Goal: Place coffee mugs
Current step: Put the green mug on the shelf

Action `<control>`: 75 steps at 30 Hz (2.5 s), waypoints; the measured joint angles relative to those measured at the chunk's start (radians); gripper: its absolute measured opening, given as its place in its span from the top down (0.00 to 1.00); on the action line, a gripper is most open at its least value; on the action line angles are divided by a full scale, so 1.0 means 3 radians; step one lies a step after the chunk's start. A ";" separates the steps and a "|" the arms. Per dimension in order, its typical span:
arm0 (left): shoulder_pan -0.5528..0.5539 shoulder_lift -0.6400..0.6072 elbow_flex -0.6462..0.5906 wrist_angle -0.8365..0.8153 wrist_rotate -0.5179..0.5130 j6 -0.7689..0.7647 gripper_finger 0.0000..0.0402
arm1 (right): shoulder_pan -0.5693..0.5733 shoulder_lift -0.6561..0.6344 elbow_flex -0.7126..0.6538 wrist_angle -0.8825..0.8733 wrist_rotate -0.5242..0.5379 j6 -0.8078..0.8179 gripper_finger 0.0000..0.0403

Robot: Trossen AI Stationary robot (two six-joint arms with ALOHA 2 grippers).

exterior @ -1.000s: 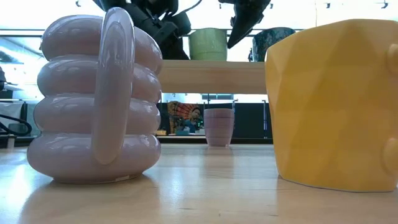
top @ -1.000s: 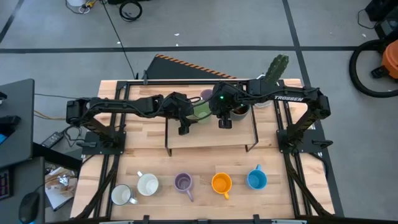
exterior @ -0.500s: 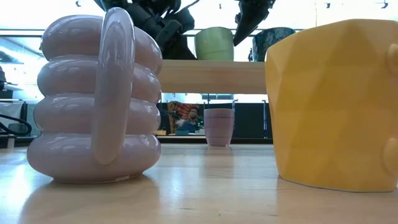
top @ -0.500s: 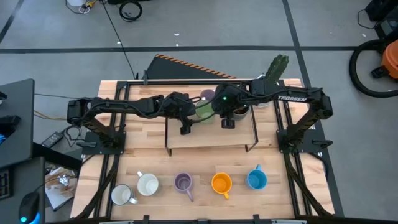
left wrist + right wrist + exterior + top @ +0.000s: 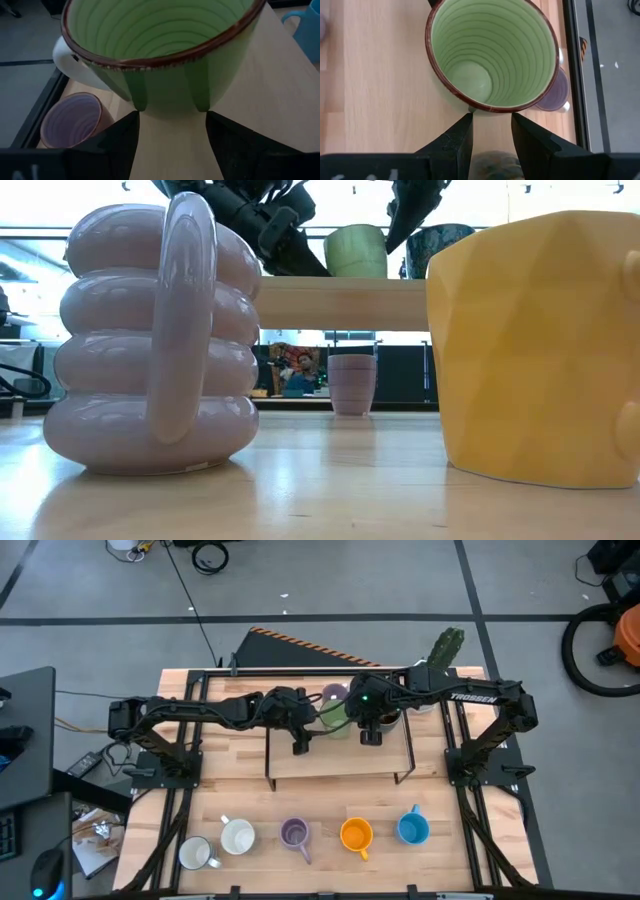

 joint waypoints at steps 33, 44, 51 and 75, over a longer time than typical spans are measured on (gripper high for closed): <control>-0.0001 -0.0103 0.0004 -0.0003 -0.0096 0.0111 0.41 | 0.0139 -0.0056 0.0000 -0.0253 0.0296 0.0086 0.65; -0.0014 -0.0114 0.0005 -0.0066 -0.0031 -0.0007 0.41 | 0.0136 -0.0065 0.0440 -0.0362 0.0421 0.0060 0.65; -0.0056 -0.0111 0.0005 -0.0097 0.0093 -0.0178 0.41 | 0.0251 -0.0061 0.0439 -0.0355 0.0458 0.0043 0.65; -0.0053 -0.0148 0.0001 -0.0131 0.0106 -0.0379 0.22 | 0.0278 -0.0047 0.0406 -0.0086 0.0386 -0.0065 0.65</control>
